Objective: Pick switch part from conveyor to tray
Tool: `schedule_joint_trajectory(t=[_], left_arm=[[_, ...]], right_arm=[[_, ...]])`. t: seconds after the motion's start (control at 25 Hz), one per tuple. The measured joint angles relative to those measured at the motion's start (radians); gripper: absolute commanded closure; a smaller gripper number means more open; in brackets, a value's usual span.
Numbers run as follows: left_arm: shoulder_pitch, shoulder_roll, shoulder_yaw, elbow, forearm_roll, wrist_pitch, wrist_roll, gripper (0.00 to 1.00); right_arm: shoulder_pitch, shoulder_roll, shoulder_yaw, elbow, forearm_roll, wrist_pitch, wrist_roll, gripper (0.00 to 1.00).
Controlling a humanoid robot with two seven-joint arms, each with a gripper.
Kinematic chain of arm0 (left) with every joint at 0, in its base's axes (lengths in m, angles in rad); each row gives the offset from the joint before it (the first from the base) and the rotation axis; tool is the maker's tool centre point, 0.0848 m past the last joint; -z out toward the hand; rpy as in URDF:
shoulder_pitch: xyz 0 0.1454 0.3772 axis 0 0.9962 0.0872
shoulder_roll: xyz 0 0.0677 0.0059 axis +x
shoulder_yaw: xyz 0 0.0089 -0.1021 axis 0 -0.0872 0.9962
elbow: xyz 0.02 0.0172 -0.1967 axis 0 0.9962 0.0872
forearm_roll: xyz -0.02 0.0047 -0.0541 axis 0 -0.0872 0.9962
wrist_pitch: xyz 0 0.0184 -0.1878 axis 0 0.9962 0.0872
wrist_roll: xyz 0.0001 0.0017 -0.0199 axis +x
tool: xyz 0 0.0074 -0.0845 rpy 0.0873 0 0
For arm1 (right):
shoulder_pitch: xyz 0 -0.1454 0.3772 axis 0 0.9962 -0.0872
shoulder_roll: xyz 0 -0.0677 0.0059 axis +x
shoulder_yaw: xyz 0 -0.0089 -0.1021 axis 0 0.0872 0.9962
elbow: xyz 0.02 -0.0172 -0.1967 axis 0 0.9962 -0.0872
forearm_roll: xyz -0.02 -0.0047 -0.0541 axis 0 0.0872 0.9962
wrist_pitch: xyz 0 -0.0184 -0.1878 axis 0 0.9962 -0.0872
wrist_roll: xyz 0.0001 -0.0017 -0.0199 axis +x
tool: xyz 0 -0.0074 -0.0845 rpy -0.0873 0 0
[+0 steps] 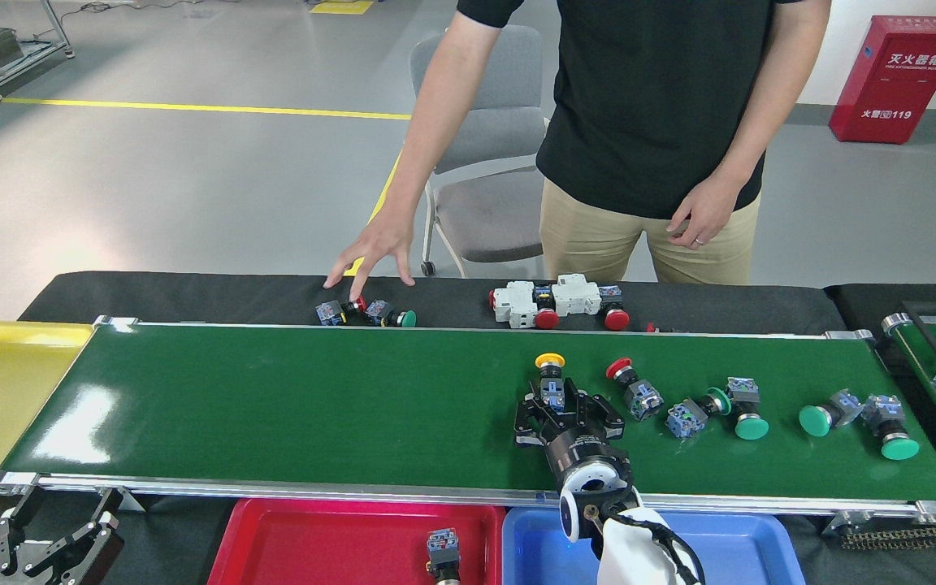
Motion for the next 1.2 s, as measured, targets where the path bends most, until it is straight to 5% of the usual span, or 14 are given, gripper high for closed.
schedule_joint_trajectory(t=[0.16,0.32,0.52,0.6,0.68,1.04,1.2], left_arm=[[0.000,0.000,0.000,0.000,0.000,0.000,0.000,0.00],[0.000,0.000,0.000,0.000,0.000,0.000,0.000,0.00],[0.000,0.000,0.000,0.000,0.000,0.000,0.000,0.00],[0.000,0.000,0.000,0.000,0.000,0.000,0.000,0.00],[-0.001,0.000,0.000,-0.001,0.000,0.000,0.000,0.00],[-0.001,0.000,-0.001,-0.006,0.000,0.000,0.000,0.00],[-0.002,0.000,-0.001,-0.006,0.000,0.000,0.000,0.00]], right_arm=[[0.099,-0.072,0.002,-0.210,-0.041,-0.113,0.048,0.97],[0.297,-0.138,0.001,-0.431,-0.055,-0.418,0.062,0.93],[0.411,-0.151,0.001,-0.487,-0.056,-0.761,0.063,0.84],[0.434,-0.152,0.004,-0.485,-0.056,-0.855,0.063,0.56],[0.435,-0.152,0.009,-0.472,-0.056,-0.911,0.067,0.00],[0.421,-0.139,-0.028,-0.462,-0.057,-0.944,0.091,0.01],[0.400,-0.028,-0.221,-0.484,-0.054,-0.900,0.092,0.02]])
